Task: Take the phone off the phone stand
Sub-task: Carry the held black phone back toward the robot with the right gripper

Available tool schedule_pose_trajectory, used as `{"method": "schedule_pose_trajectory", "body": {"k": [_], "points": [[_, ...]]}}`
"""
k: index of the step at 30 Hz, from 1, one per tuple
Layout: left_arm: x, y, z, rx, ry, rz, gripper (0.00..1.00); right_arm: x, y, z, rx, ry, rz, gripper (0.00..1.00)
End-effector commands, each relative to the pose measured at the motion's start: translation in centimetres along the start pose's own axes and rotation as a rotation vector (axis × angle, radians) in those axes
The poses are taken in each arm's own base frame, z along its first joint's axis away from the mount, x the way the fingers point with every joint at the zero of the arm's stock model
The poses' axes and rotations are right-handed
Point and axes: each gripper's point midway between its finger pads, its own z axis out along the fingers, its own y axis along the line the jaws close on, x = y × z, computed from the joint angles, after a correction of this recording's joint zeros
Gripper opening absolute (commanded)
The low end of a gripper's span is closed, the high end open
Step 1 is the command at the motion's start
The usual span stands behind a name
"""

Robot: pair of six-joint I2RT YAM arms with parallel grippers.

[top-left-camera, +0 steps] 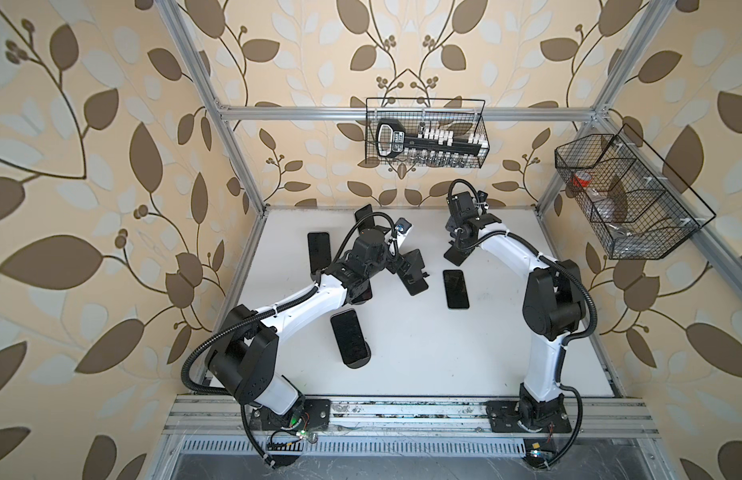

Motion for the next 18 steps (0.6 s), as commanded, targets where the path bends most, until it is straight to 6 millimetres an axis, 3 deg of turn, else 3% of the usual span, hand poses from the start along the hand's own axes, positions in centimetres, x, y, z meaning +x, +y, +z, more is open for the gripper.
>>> {"method": "schedule_pose_trajectory", "body": {"k": [1, 18], "points": [[-1.5, 0.7, -0.6, -0.015, -0.049, -0.023, 0.99, -2.3, 0.4, -2.2, -0.063, -0.056, 0.026, 0.55], [-1.9, 0.4, -0.7, 0.005, -0.063, -0.051, 0.99, -2.3, -0.9, -4.5, -0.112, -0.082, 0.011, 0.55]]}}
